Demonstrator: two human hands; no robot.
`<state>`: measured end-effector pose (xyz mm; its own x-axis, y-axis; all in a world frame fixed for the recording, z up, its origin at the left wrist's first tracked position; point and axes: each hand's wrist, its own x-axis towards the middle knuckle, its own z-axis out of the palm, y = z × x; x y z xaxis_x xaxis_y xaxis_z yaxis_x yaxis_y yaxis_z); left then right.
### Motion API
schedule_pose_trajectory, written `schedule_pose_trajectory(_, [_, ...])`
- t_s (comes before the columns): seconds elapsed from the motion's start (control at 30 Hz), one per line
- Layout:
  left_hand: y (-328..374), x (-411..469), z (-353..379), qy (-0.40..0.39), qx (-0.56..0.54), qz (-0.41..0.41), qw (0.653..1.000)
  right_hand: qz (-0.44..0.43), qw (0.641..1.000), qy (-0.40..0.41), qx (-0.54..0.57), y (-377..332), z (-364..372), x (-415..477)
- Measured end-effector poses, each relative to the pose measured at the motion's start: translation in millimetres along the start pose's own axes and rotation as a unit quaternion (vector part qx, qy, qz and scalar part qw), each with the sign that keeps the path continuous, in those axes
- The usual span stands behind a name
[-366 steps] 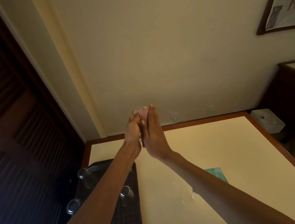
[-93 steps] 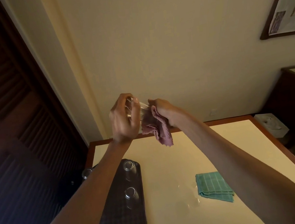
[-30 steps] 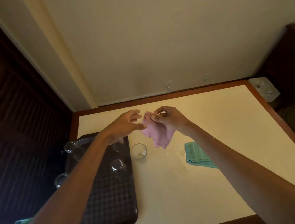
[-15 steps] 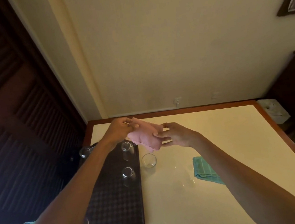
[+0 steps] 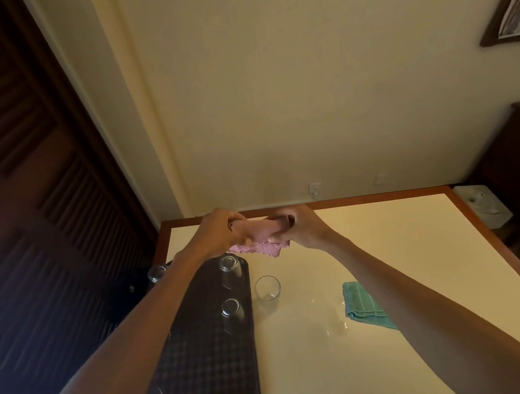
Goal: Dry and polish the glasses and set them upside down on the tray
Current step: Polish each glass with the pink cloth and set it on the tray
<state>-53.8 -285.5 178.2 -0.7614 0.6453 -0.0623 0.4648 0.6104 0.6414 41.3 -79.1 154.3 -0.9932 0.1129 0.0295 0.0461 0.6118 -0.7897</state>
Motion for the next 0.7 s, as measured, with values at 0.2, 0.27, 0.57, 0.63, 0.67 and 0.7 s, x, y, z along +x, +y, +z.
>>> schedule_pose_trajectory(0.2, [1.1, -2.1, -1.5, -0.009, 0.059, 0.022, 0.998, -0.017, 0.994, -0.018, -0.110, -6.7, 0.8, -1.6])
schedule_pose_trajectory(0.27, [2.6, -2.1, -5.1, -0.017, 0.065, 0.020, 0.998, -0.010, 0.991, -0.030, -0.128, -9.4, -2.4, -3.1])
schedule_pose_trajectory(0.57, [-1.4, -7.8, -8.7, -0.132, -0.238, -0.039, 0.962, 0.124, 0.973, -0.156, 0.118, 2.9, -21.6, -16.1])
schedule_pose_trajectory(0.63, [-2.4, -7.8, -4.7, -0.109, -0.254, -0.023, 0.961, 0.141, 0.961, -0.169, 0.166, 4.7, -23.6, -17.9])
schedule_pose_trajectory(0.67, [-2.2, -7.5, -4.5, -0.096, -0.243, -0.009, 0.965, 0.141, 0.961, -0.176, 0.160, 4.0, -23.9, -17.7])
schedule_pose_trajectory(0.7, [-1.2, -7.4, -3.9, -0.088, -0.231, 0.000, 0.969, 0.141, 0.963, -0.183, 0.140, 2.0, -22.9, -17.3])
